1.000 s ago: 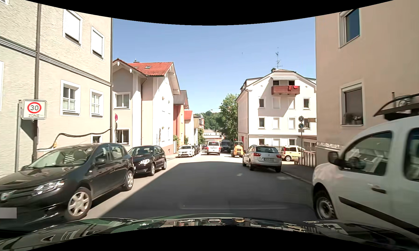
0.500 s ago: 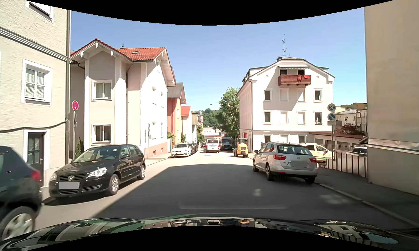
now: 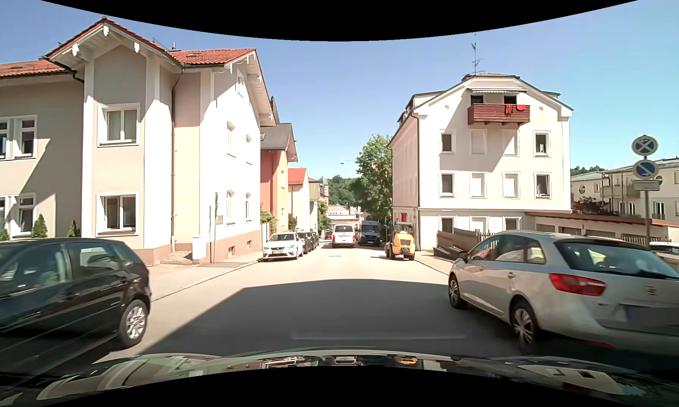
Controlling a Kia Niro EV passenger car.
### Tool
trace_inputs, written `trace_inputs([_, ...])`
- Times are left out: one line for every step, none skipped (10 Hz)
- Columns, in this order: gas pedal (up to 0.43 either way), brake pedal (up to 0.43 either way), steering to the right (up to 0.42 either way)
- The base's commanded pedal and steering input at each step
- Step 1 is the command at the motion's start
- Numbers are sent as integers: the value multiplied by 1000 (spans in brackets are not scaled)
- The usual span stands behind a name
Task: Follow the waypoints while adhering to traffic rules and regulations
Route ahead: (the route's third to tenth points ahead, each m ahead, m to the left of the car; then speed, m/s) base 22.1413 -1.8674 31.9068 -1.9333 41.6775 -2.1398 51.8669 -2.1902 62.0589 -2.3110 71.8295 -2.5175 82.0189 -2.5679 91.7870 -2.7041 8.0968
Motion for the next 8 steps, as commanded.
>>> trace_inputs([0,0,-2])
trace_inputs([0,0,-2])
trace_inputs([0,0,-2])
trace_inputs([0,0,-2])
trace_inputs([0,0,-1])
trace_inputs([0,0,-1])
trace_inputs([0,0,-1])
trace_inputs([0,0,3])
